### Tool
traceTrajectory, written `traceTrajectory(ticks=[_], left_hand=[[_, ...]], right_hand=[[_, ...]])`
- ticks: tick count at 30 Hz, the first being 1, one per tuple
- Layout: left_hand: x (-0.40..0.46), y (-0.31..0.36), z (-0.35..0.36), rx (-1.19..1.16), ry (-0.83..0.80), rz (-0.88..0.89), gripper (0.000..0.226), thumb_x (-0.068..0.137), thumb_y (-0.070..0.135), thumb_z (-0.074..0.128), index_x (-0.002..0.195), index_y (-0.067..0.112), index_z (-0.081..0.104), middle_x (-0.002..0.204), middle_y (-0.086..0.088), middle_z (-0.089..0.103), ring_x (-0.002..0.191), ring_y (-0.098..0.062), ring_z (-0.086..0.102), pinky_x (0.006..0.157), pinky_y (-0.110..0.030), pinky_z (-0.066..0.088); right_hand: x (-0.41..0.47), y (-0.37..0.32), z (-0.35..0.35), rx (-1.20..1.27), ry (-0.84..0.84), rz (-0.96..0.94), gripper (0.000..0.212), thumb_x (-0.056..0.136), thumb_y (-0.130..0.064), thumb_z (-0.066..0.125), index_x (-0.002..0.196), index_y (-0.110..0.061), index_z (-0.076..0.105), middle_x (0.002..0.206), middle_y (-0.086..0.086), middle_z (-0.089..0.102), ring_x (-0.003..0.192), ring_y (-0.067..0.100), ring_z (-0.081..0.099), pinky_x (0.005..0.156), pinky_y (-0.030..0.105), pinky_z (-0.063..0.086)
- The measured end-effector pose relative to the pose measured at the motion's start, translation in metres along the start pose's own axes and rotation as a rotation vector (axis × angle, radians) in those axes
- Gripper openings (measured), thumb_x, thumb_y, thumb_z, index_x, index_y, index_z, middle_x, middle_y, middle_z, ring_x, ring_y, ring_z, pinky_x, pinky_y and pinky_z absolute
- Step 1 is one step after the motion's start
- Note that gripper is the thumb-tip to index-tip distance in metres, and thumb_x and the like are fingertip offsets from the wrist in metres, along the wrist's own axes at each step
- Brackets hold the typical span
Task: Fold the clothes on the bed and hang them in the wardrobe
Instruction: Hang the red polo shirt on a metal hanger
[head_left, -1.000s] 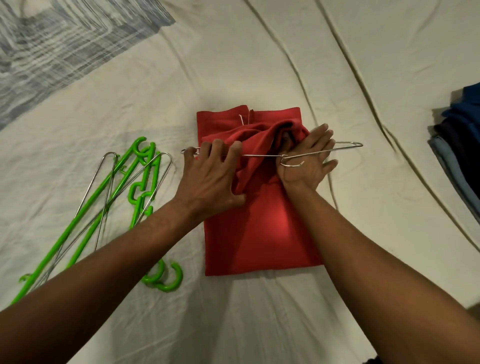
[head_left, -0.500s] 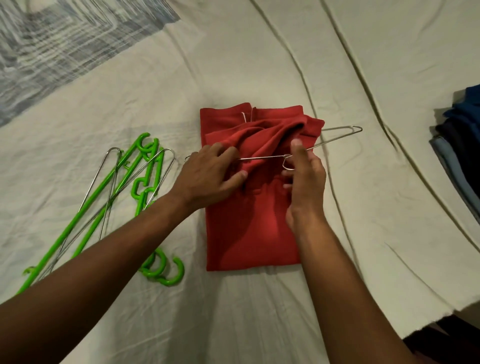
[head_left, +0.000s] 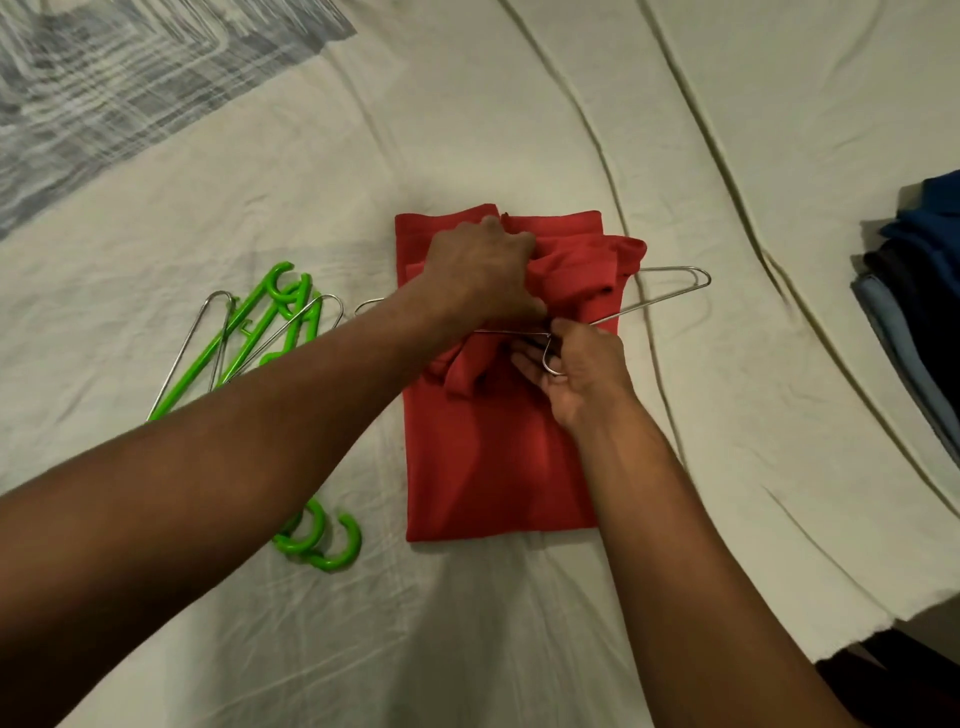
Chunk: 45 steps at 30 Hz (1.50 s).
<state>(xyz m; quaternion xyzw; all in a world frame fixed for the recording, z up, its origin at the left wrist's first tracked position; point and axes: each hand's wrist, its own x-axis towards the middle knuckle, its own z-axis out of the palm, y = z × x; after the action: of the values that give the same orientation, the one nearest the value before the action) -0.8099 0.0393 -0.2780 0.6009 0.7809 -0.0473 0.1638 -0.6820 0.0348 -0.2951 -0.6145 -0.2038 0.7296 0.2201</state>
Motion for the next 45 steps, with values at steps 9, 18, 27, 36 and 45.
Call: traceTrajectory(ticks=[9,18,27,36,45], left_hand=[[0.048,-0.009,-0.028,0.011,-0.012,0.013,0.038,0.088,0.028,0.063,0.122,0.011,0.061,0.124,-0.021,0.056,0.112,-0.042,0.055,0.074,-0.039,0.037],[0.031,-0.022,-0.018,-0.310,0.181,-0.131,0.054,0.083,0.056,0.063,0.113,0.015,0.048,0.107,-0.005,0.060,0.099,-0.033,0.058,0.072,-0.037,0.037],[-0.039,-0.023,0.011,-0.073,-0.018,-0.100,0.060,0.080,0.055,0.066,0.122,0.017,0.048,0.127,-0.010,0.050,0.116,-0.034,0.051,0.076,-0.041,0.039],[0.029,-0.073,-0.028,-0.939,0.101,-0.499,0.033,0.090,0.047,0.058,0.109,0.020,0.062,0.099,-0.001,0.060,0.104,-0.025,0.061,0.073,-0.028,0.044],[0.016,-0.113,-0.003,-0.990,-0.226,-0.424,0.064,0.072,0.056,0.082,0.119,0.023,0.055,0.107,-0.002,0.062,0.097,-0.021,0.062,0.082,-0.043,0.056]], right_hand=[[-0.002,-0.010,-0.003,-0.061,-0.081,0.093,0.014,0.103,0.000,0.035,0.106,0.003,0.048,0.085,0.021,0.066,0.053,0.029,0.069,0.048,0.034,0.059],[-0.003,-0.008,-0.005,-0.083,-0.109,0.120,0.016,0.101,0.003,0.035,0.093,-0.003,0.047,0.084,0.021,0.066,0.060,0.033,0.069,0.054,0.038,0.060],[-0.004,-0.007,-0.002,-0.102,-0.116,0.107,0.018,0.101,0.003,0.033,0.092,-0.006,0.045,0.083,0.021,0.067,0.055,0.029,0.069,0.053,0.036,0.060],[-0.008,-0.003,0.001,-0.096,-0.115,0.089,0.016,0.102,0.002,0.032,0.092,-0.005,0.044,0.086,0.023,0.066,0.051,0.028,0.069,0.051,0.036,0.060],[-0.011,0.009,0.004,-0.085,-0.107,0.083,0.017,0.101,0.003,0.031,0.094,-0.007,0.044,0.085,0.022,0.066,0.052,0.028,0.069,0.051,0.036,0.060]])
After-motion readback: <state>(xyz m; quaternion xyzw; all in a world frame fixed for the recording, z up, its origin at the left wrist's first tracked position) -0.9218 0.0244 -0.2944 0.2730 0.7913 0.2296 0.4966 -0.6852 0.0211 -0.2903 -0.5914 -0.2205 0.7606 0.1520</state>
